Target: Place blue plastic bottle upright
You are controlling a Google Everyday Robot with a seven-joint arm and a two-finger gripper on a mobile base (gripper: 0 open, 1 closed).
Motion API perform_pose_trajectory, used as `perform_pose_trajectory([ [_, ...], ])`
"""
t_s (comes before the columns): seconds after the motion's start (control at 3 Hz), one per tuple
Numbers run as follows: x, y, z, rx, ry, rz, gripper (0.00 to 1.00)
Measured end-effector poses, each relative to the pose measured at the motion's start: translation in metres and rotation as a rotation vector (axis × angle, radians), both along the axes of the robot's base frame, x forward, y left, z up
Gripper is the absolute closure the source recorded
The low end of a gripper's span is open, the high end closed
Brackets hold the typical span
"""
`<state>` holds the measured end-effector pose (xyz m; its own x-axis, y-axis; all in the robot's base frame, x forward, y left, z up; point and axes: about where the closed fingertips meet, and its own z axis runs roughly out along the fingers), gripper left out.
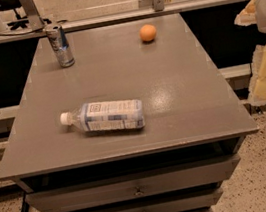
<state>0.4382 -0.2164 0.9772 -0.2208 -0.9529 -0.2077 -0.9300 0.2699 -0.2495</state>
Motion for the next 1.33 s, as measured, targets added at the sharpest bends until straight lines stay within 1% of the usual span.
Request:
perform_pose_trajectory([
  [0.33, 0.000, 0.000, 0.000, 0.000, 0.000, 0.000, 0.00],
  [0.67, 0.005, 0.008, 0.000, 0.023, -0.007, 0.017, 0.00],
  [1.0, 0.023, 0.054, -0.007, 0.054, -0.009, 0.083, 0.00],
  [1.33, 0.035, 0.117, -0.018, 0.087, 0.003, 0.155, 0.00],
])
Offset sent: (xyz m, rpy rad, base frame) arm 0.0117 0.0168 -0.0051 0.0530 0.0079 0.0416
